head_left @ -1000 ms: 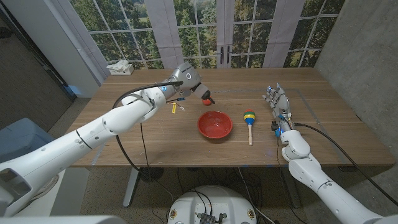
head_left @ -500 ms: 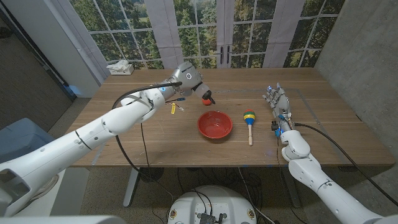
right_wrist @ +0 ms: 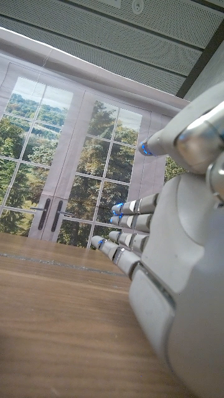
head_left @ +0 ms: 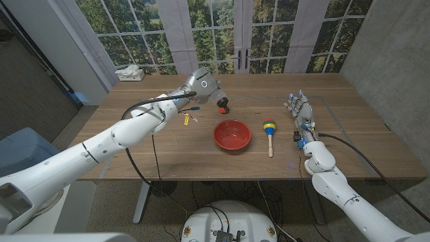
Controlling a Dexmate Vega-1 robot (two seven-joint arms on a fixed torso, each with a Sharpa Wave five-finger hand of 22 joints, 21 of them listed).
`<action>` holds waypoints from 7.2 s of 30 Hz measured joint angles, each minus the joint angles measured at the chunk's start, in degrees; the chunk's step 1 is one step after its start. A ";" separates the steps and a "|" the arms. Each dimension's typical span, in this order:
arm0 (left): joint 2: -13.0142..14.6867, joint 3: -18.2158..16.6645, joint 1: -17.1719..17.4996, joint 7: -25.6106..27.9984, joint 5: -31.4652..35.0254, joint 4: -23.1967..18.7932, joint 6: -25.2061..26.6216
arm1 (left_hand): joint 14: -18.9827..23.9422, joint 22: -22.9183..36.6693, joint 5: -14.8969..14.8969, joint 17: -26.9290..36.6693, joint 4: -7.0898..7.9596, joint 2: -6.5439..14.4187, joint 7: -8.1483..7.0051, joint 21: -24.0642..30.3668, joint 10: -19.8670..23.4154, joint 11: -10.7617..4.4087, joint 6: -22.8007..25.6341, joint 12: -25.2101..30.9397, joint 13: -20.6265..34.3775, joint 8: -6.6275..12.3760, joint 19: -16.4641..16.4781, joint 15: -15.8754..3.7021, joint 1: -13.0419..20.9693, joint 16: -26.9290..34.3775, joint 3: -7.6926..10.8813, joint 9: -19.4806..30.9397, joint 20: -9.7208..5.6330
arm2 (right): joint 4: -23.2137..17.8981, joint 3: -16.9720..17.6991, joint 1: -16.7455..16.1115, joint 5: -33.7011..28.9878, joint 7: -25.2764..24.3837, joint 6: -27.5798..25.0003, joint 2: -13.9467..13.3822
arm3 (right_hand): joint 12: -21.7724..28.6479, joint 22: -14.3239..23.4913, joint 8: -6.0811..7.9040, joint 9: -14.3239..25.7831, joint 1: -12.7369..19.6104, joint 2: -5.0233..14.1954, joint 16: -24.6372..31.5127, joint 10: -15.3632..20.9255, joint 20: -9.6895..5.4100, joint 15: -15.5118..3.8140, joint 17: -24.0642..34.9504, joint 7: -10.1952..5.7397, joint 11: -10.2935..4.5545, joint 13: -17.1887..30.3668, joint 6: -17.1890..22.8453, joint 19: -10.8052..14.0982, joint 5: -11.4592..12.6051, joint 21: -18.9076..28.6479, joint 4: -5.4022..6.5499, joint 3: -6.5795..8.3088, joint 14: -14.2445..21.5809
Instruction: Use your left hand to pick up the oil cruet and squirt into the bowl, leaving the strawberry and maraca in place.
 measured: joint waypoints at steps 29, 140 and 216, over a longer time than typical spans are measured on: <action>0.19 0.56 0.20 -1.16 3.66 -1.07 0.71 | -4.30 -2.70 -0.94 2.20 12.30 2.52 -0.48 0.21 -22.40 3.14 -14.19 -0.20 -6.83 -9.41 -0.61 -2.24 -0.79 -4.28 12.81 -4.62 -0.01 | 0.62 0.06 0.39 0.64 1.27 0.19 -0.21 | 0.00 0.00 0.00 0.00 -0.76 -0.76 -0.22 0.00 0.41 0.00 0.00 0.00 0.00 0.00 0.00 0.41 0.00 -0.44 -0.16 -0.16 -0.01; 0.57 0.18 1.06 12.10 0.61 2.22 4.69 | -4.29 6.85 -4.92 9.72 8.66 1.16 -1.34 1.07 -5.38 -0.15 0.64 -0.19 2.17 -1.19 -5.13 -2.02 11.86 -10.47 10.22 -1.26 0.40 | 2.03 -0.65 2.57 1.06 2.86 -0.20 -0.38 | 0.00 0.00 0.00 0.00 -1.28 -0.23 -0.44 0.41 0.61 0.41 -0.28 -0.20 0.20 0.00 0.42 0.61 0.00 -2.18 -0.88 -0.39 0.40; -14.13 -11.69 15.63 23.27 -61.97 3.50 18.81 | -4.61 0.40 -6.03 8.13 9.82 2.15 -0.03 -1.13 -5.13 -0.14 3.06 1.36 -2.92 -3.80 -4.48 -1.70 3.36 -13.30 9.00 -4.20 0.40 | -5.34 -1.34 2.15 -1.40 0.81 -7.36 -4.26 | 0.00 0.29 0.00 0.00 -1.28 -0.23 -0.87 0.40 0.82 0.40 -0.27 -0.20 0.20 0.00 0.41 0.81 0.00 -2.96 -1.03 -0.55 0.39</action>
